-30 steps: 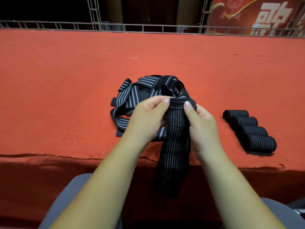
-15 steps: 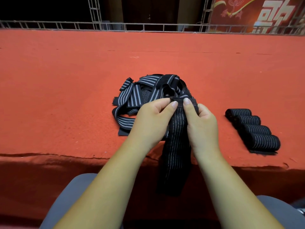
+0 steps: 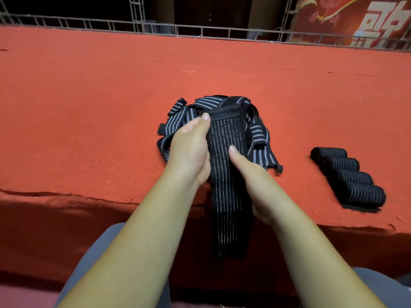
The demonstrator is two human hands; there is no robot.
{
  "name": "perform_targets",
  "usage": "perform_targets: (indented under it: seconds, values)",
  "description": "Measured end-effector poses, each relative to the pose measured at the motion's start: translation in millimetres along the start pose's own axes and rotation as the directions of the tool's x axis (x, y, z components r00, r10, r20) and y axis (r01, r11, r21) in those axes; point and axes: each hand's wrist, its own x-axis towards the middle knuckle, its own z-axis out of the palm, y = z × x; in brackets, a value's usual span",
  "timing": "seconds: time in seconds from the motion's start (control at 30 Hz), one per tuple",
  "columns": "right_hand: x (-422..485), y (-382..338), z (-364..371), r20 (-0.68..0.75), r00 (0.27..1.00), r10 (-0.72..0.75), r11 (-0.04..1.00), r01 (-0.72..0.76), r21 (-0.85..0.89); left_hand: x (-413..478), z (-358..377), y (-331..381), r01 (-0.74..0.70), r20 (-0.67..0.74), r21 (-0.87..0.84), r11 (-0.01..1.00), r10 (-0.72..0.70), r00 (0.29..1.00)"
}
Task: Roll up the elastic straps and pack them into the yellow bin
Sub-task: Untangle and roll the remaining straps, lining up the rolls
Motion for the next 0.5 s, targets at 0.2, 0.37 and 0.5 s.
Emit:
perform_targets:
  seconds: [0.2,0.37,0.5]
  values:
    - [-3,7,-1,0.102,0.99,0.096,0.989,-0.083,-0.123,7,-19,0,-0.102,0.023,0.183,0.978,0.1,0.995]
    - [0,6,-4,0.111,0.988,0.108,0.987,-0.093,-0.132,4,-32,0,-0.266,0.115,0.532,0.804,0.243,0.963]
    - [9,3,-9,-0.01,0.999,-0.046,0.995,0.045,-0.086,-2,-30,-3,-0.305,0.219,0.539,0.785,0.219,0.951]
